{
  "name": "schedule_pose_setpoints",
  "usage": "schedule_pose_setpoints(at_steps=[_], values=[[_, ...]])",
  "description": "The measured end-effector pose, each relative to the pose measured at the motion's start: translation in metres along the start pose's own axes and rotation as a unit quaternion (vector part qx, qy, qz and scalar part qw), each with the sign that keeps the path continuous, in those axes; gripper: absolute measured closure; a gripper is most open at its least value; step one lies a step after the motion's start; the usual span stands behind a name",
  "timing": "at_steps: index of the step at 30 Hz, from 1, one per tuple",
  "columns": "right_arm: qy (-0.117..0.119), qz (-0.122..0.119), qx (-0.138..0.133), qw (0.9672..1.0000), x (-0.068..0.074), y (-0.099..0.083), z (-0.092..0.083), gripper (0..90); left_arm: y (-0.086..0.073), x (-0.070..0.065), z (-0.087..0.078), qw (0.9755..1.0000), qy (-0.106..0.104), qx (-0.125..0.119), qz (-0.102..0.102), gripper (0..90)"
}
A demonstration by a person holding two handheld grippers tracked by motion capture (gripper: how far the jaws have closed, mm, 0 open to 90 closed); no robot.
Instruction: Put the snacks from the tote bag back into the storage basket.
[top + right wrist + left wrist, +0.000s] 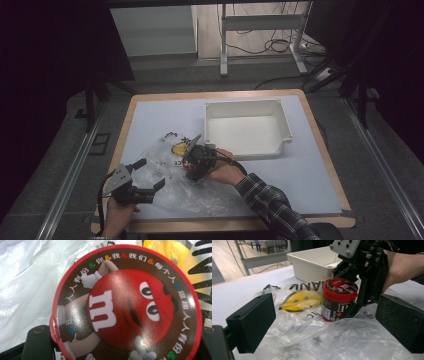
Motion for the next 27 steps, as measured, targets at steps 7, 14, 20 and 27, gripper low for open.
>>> schedule_pose_setpoints(at_steps=[7, 14, 20, 27], values=[[0.009, -0.002, -0.020, 0.9998, -0.001, 0.005, -0.014, 25.5, 0.000, 0.000, 0.001, 1.0000, -0.001, 0.003, 0.001, 2.9], [0.023, -0.014, -0.035, 0.9990, 0.003, 0.005, -0.033, 25.5, 0.000, -0.001, 0.001, 1.0000, 0.001, 0.005, 0.004, 2.9], [0.028, -0.020, -0.042, 0.9985, 0.000, -0.004, -0.047, 25.5, 0.000, -0.001, 0.001, 1.0000, 0.000, 0.004, 0.004, 2.9], [0.032, -0.022, -0.045, 0.9982, -0.004, -0.013, -0.059, 25.5, 0.000, -0.001, 0.001, 1.0000, 0.001, 0.003, 0.003, 2.9]])
Point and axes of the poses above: each handheld gripper's, and its own axes: z roughly forward along the jaws, y roughly out of its top, x roughly to its left, the point moved 5 cm from there along z, roughly forward along the jaws, and after that the axes turned 15 degrees about -y, right-handed, at the moved point
